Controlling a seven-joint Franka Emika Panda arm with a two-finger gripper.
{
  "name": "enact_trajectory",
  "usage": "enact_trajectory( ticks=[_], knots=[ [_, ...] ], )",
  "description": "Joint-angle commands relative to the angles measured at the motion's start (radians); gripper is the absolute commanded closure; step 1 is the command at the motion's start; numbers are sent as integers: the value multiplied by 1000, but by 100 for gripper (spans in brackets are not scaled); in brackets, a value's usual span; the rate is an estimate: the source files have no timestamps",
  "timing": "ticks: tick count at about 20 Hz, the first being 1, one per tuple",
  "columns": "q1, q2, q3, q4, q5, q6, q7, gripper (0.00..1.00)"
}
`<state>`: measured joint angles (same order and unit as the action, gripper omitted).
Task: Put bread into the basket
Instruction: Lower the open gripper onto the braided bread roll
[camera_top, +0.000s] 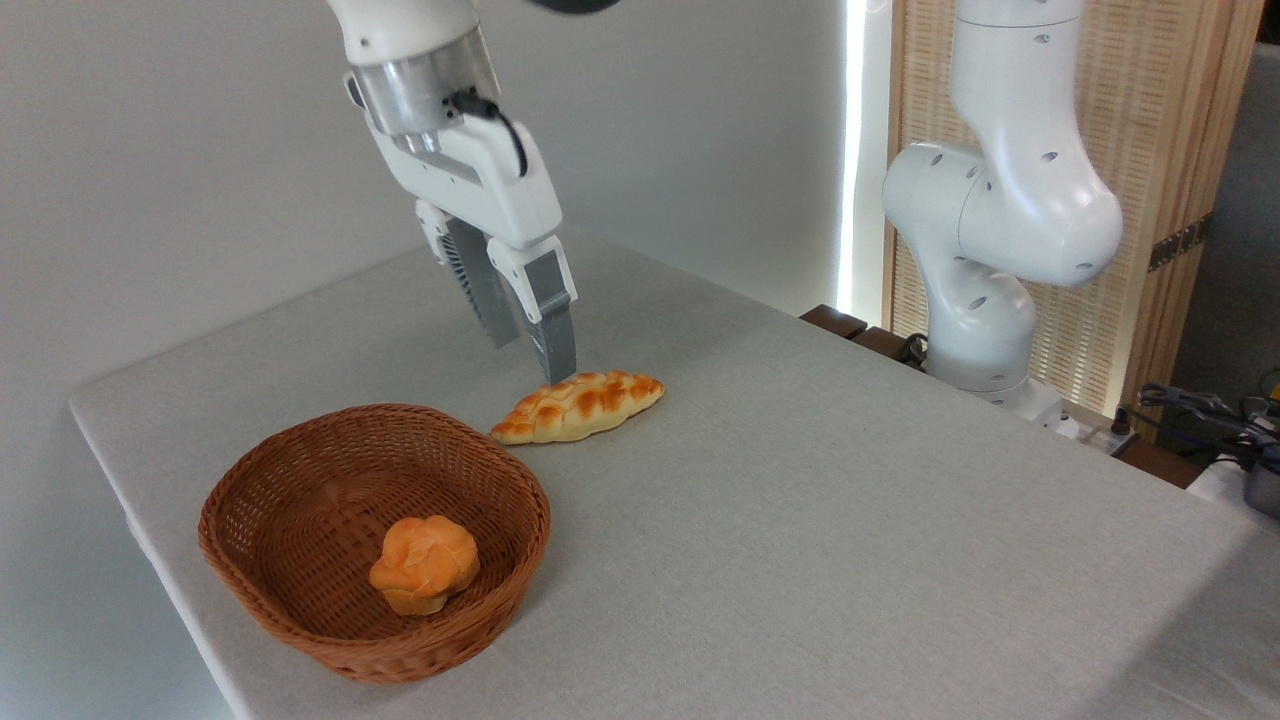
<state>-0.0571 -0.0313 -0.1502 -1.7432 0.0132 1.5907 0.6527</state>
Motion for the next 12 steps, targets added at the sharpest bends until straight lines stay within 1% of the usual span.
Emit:
enact_trajectory(
  ticks=[1, 3, 5, 8, 10, 12],
  knots=[
    [2, -94, -113, -209, -42, 144, -7, 0],
    [-6, -114, -161, -292, -42, 227, -1, 0],
    [-6, -113, -209, -358, -35, 270, 4, 0],
    [-6, -107, -224, -418, -35, 327, 4, 0],
    [-6, -95, -241, -426, -41, 344, 4, 0],
    [-6, -87, -241, -429, -42, 344, 4, 0]
  ],
)
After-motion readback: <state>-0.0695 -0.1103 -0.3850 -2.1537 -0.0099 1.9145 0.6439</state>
